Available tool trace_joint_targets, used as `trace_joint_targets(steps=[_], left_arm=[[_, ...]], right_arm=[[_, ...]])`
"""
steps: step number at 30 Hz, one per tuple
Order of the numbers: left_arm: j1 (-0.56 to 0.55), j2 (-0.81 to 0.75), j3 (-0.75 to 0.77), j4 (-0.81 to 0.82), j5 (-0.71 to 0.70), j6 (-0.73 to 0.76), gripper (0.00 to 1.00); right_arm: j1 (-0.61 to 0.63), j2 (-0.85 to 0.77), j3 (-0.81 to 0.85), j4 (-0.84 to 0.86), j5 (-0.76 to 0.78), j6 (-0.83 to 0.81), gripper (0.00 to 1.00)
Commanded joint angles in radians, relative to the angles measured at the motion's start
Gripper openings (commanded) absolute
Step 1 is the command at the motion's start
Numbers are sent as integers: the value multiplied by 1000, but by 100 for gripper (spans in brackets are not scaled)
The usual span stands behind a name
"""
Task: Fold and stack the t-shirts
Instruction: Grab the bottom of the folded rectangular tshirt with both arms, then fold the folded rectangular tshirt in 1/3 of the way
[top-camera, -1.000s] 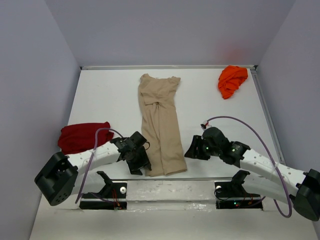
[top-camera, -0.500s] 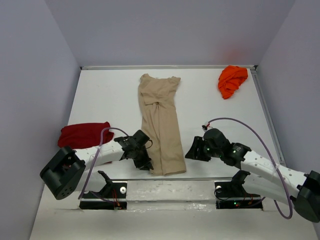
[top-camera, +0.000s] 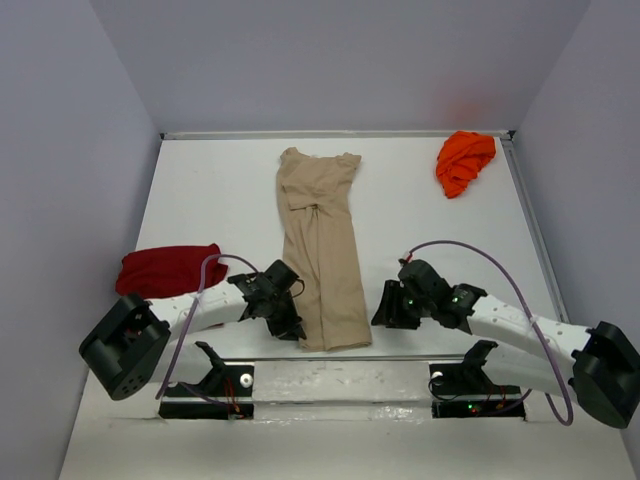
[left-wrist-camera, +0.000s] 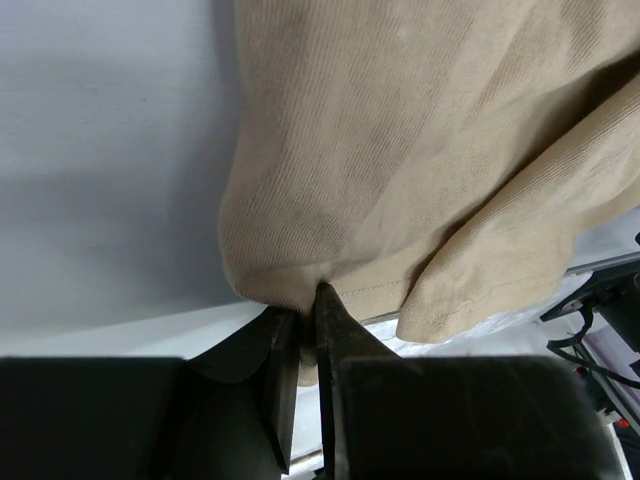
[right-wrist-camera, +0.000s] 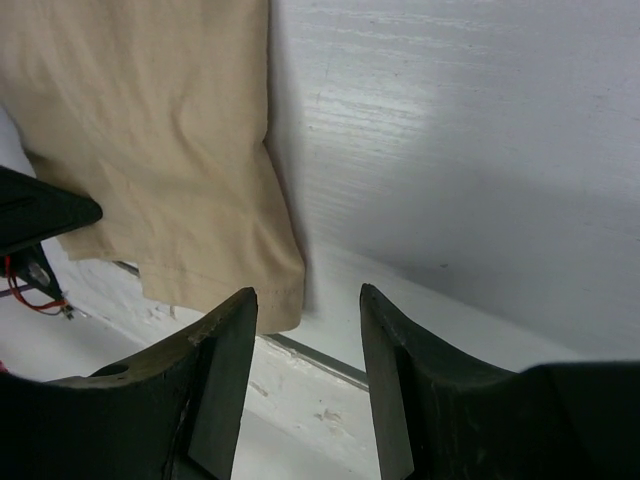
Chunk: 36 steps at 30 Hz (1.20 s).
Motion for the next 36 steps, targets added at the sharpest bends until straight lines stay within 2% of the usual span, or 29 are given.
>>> trace_joint_targets(steps=[1,7,19,22,25,26,28,29,30,36], left_arm=[[1,41,14,-33,-31,48,22],[1,57,27,-28,-28,57,22],[2,34,37,-45,-36,66,22],[2,37,37,-43,-36,66,23],[2,35,30,-39,-31,66,23],[2,34,29,-37,-31,68,23],[2,35,30,-36,-30,68,23],[2,34,33,-36,-31,70,23],[2,34,37,-37,-31,73,23],[2,-17,81,-97,-83,83,22]], right_arm=[[4,-56,-36,73,-39,32,51],[27,-20,-44,113,-48,40,52],[100,208,36,174,-46,-12,54],[120,233,54,173,-31,-9,51],[131,221,57,162,-8,3,40],[140,216,59,147,1,12,28],[149,210,62,136,18,20,17],[149,204,63,130,36,23,6],[160,207,68,119,44,26,1],[201,196,106,56,155,37,0]])
